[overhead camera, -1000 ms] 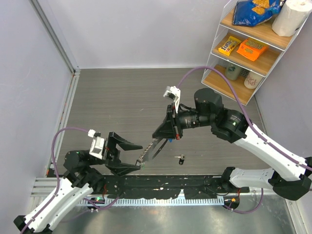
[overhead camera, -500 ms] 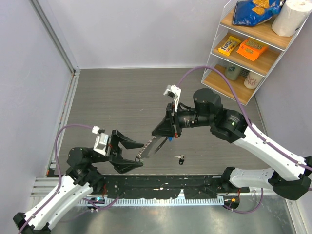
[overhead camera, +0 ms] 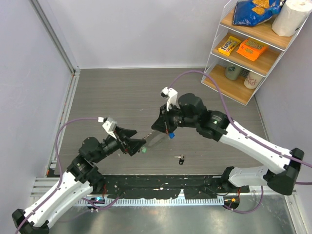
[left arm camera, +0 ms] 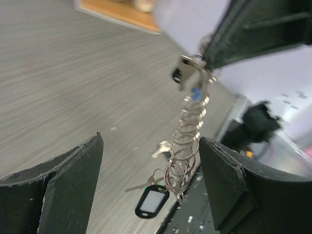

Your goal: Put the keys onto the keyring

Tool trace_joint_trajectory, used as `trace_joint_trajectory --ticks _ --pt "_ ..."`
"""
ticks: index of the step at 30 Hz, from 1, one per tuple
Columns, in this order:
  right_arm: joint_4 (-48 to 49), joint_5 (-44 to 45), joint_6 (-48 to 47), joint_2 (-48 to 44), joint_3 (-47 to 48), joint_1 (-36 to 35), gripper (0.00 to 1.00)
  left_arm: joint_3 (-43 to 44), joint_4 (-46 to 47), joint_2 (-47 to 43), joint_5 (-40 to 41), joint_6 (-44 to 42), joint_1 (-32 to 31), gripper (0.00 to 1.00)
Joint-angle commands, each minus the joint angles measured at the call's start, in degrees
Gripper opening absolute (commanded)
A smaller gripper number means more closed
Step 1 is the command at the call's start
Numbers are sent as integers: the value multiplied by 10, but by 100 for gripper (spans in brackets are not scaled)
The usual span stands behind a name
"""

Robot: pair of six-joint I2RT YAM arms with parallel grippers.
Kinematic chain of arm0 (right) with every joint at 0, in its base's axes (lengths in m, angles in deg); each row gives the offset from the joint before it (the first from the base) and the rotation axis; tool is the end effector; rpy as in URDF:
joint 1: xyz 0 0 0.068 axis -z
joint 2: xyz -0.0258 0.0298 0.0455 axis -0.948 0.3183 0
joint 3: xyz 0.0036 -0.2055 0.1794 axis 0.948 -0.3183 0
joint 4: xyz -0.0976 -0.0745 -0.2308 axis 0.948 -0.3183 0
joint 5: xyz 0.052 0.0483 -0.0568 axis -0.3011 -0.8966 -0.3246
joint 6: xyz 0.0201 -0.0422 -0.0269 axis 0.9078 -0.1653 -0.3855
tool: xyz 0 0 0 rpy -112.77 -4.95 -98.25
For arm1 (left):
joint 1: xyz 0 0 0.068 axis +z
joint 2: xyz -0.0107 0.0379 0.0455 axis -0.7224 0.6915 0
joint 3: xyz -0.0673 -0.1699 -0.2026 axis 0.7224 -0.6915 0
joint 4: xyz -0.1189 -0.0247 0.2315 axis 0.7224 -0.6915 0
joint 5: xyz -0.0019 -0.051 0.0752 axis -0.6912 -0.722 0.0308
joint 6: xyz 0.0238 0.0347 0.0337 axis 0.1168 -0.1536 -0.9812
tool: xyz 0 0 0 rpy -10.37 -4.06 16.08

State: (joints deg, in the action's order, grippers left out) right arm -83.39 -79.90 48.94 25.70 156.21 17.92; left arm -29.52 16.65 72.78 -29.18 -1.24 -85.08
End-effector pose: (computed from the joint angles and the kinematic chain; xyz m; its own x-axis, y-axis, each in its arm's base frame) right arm 0.1500 0.2174 0.3877 -0.5779 -0.1443 -0.8032 -0.7449 0.4954 0.4469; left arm 0.0955 -0.0912 0.2685 -0.3820 -0.2925 -0.8767 0.7474 0.4602 -0.4792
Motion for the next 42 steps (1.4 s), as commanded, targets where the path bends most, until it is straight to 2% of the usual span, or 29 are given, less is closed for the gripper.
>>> trace_joint_trajectory --ticks 1,7,13,14,16,18,20,23,27,33,38,40,42 --pt "47 24 17 56 -25 4 5 23 -148 -26 209 -11 3 87" --pt "79 -1 15 132 -35 14 5 7 -176 -96 238 -11 2 89" --pt "85 -17 9 238 4 54 5 18 -186 -90 240 -18 3 89" --pt "80 -4 9 247 8 65 12 20 -188 -89 238 -19 2 89" --pt "60 37 4 261 9 69 53 19 -186 -85 236 -19 2 89" --pt "60 76 1 242 -8 68 68 14 -179 -84 235 -20 3 89" --pt "69 95 -1 219 -31 68 72 7 -169 -82 235 -17 3 90" --pt "62 121 -8 192 -47 59 73 2 -154 -70 228 -15 2 90" --pt "53 115 -13 185 -45 40 73 4 -138 -46 220 -15 3 90" --pt "91 105 7 224 -56 30 73 3 -133 -36 211 -12 3 90" --pt "189 125 41 264 -92 29 61 0 -139 -46 212 -11 3 90" --pt "217 136 49 274 -106 29 54 1 -145 -49 212 -10 3 90" --pt "222 165 51 286 -111 29 42 1 -151 -53 213 -10 3 90"
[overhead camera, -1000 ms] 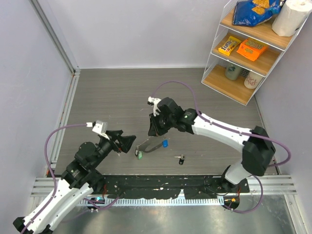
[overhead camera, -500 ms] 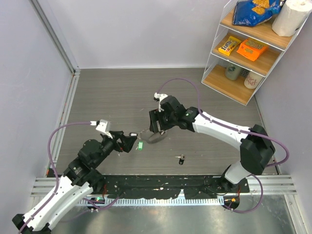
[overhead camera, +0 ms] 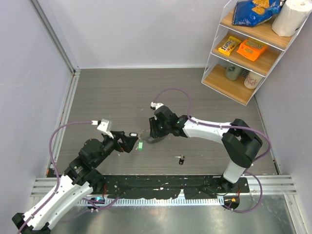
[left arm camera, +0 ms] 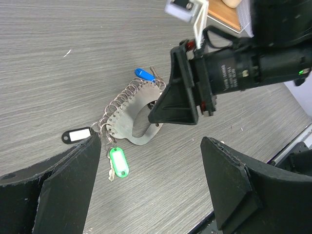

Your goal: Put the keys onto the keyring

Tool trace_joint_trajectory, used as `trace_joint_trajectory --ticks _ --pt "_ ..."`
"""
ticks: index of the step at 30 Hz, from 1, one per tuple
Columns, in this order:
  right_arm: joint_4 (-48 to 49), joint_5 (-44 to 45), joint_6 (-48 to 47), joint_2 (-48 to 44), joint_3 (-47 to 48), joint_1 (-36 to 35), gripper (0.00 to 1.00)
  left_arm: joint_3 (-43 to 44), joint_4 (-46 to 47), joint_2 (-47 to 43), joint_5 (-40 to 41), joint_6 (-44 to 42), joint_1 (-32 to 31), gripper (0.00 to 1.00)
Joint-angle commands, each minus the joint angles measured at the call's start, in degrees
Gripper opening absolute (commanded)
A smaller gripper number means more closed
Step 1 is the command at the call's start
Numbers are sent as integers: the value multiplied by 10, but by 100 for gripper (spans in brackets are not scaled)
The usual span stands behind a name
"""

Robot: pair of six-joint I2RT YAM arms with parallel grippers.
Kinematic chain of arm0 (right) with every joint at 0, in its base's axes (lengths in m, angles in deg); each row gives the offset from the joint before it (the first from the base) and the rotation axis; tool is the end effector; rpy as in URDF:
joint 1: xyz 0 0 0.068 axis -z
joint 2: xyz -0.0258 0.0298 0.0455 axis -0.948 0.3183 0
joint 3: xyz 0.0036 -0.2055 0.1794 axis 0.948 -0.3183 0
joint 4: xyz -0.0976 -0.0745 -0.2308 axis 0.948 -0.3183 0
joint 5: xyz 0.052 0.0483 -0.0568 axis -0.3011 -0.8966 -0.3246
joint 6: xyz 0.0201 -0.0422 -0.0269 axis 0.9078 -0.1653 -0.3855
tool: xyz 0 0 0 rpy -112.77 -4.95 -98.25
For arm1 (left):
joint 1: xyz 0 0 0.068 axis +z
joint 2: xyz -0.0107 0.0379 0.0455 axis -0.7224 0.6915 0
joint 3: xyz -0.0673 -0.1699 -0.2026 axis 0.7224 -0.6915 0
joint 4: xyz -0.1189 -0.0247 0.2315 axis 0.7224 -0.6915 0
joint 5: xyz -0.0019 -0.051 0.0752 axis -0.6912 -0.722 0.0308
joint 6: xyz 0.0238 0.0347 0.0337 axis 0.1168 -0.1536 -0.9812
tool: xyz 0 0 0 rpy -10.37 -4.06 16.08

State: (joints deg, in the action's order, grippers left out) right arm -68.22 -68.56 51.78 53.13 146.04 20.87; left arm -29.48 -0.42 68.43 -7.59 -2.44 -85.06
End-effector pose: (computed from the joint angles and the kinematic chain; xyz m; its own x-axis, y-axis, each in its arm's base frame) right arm 0.2265 0.2780 0.2070 -0.7586 -0.2375 -0.6067 -0.5123 0.7927 0.3303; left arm 0.0950 -0.0737 0.2445 -0.3951 -0.2890 -0.8720 0.4462 0.7693 -0.4571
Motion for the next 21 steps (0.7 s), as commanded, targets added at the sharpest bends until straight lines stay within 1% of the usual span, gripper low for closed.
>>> trace_joint_trajectory --ticks 1,3,5,14,18,21 --pt "74 54 26 18 -12 -1 37 1 19 -10 -2 1 3 90" --pt "81 62 28 24 -23 -1 31 2 16 -14 -2 1 3 90" --pt "90 65 32 25 -37 -1 28 0 16 -15 1 2 3 90" --pt "109 99 40 22 -103 -1 24 -1 21 -11 0 5 3 90" --pt "114 95 48 20 -101 -1 21 0 24 -7 -1 6 3 90" --pt "98 110 49 23 -89 -1 18 2 19 -9 -1 6 3 90"
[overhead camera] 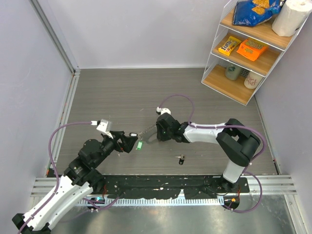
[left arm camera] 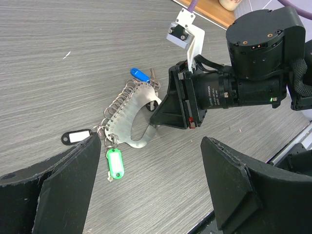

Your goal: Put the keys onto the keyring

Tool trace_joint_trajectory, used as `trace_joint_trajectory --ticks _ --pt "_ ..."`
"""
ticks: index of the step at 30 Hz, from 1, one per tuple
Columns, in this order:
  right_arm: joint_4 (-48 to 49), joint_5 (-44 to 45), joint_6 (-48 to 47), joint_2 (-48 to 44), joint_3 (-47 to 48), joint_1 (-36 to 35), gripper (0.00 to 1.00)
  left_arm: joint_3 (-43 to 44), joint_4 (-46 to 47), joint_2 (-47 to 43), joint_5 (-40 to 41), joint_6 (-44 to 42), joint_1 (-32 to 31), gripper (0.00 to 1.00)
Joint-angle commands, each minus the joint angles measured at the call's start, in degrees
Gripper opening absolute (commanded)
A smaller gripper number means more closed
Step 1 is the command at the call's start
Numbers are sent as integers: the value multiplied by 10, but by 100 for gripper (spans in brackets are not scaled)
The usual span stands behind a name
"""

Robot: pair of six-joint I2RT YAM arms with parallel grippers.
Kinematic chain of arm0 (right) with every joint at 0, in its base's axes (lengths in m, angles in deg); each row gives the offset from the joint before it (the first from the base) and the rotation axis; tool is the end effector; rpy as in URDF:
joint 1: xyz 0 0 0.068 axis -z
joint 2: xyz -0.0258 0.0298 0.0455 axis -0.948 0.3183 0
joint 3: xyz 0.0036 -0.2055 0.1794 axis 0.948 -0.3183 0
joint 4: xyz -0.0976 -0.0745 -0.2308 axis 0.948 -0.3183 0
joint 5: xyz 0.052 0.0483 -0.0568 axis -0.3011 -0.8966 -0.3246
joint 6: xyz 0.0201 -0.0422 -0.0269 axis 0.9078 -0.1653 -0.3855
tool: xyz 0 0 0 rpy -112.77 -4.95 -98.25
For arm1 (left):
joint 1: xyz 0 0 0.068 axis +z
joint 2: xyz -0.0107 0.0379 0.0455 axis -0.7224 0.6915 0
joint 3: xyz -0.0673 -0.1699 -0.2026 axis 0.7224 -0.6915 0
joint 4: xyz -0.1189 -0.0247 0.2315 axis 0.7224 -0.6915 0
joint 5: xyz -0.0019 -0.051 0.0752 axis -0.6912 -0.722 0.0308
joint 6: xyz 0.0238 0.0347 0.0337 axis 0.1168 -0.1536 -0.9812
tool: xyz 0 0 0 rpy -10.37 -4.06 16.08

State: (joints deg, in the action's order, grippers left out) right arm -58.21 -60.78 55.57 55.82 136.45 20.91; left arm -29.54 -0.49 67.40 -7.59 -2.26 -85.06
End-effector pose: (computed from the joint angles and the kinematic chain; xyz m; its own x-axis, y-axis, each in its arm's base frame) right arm 0.2206 0.2629 0.1545 -0.7760 -0.1682 -0.6079 -0.3998 0.8766 0.2678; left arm 0.0932 -0.0723 0.2458 -0.3858 -0.3000 -0.8724 0.4506 0.7639 -0.4619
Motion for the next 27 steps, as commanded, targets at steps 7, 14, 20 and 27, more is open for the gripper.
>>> trace_joint_trajectory --ticks 7,14,20,27 --pt "-89 99 19 -19 11 2 16 3 12 -8 3 1 3 91" --pt "-121 114 13 -61 -28 73 15 2 9 -14 5 -1 3 91" --pt "-114 85 0 -117 -8 82 14 1 9 -17 6 -3 3 91" --pt "-93 19 33 -118 49 26 15 5 5 -18 6 -7 3 91"
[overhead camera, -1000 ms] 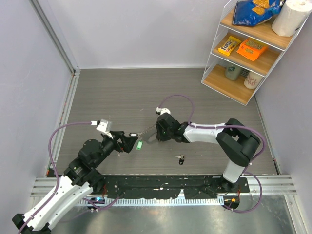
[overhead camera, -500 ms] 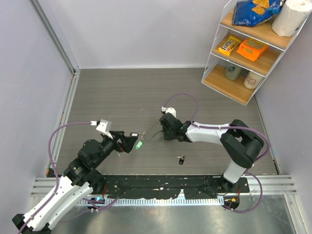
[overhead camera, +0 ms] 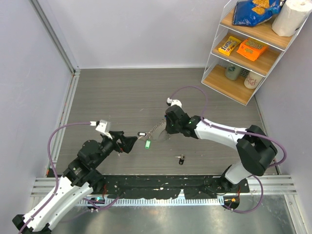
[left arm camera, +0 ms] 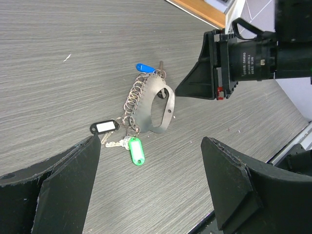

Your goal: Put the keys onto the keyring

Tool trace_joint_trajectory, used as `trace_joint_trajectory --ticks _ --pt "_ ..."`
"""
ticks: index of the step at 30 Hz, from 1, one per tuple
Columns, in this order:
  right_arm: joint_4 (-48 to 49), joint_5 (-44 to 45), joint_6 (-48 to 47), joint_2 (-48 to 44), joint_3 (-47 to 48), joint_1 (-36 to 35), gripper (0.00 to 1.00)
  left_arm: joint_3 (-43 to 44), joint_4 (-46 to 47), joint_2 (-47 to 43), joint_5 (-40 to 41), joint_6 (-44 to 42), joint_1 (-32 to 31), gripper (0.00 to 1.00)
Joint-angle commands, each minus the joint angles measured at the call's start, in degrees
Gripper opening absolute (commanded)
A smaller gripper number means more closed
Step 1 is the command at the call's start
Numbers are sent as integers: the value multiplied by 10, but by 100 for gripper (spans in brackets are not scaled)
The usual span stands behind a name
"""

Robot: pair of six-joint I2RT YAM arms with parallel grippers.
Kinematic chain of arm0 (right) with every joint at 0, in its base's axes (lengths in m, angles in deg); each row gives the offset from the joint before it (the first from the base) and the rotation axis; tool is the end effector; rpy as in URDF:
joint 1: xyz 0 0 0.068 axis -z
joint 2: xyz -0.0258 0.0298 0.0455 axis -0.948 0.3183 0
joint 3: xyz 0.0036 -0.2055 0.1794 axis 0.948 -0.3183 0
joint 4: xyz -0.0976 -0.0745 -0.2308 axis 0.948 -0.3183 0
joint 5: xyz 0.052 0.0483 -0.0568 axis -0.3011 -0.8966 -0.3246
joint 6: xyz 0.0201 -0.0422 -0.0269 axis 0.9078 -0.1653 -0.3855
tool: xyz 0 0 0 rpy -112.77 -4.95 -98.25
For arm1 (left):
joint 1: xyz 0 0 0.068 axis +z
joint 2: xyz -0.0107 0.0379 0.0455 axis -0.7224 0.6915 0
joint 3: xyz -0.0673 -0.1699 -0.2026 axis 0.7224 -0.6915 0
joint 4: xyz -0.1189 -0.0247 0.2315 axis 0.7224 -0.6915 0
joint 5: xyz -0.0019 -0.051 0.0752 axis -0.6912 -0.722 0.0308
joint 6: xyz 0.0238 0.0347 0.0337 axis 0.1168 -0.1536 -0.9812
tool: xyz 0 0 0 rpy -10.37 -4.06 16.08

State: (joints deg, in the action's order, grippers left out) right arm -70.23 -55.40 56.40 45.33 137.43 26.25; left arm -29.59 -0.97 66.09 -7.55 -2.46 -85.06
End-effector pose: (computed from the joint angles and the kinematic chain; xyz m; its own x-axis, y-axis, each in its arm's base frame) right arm 0.2280 0.2204 0.2017 -0.7706 -0.0689 -0.6336 -0.2584 0.9425 0.2118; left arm 0.0908 -0.0703 0.2467 -0.3747 -0.3050 -0.8756 0.4564 0.7614 -0.4605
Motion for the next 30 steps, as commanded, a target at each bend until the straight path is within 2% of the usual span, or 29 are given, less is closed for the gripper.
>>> trace_joint_trajectory --ticks 1,5,8,20,30 --pt "29 -35 29 -9 42 -36 15 6 10 -5 6 -4 3 91" --pt "49 -32 49 32 56 -42 13 5 12 -4 5 -4 3 91" --pt "69 -37 66 53 50 -43 5 8 4 -7 5 -6 3 91" --pt "126 -25 103 79 -11 -42 5 6 -5 -16 8 -4 3 91" --pt "134 -3 117 86 -52 -42 5 8 -1 -9 3 -3 3 91"
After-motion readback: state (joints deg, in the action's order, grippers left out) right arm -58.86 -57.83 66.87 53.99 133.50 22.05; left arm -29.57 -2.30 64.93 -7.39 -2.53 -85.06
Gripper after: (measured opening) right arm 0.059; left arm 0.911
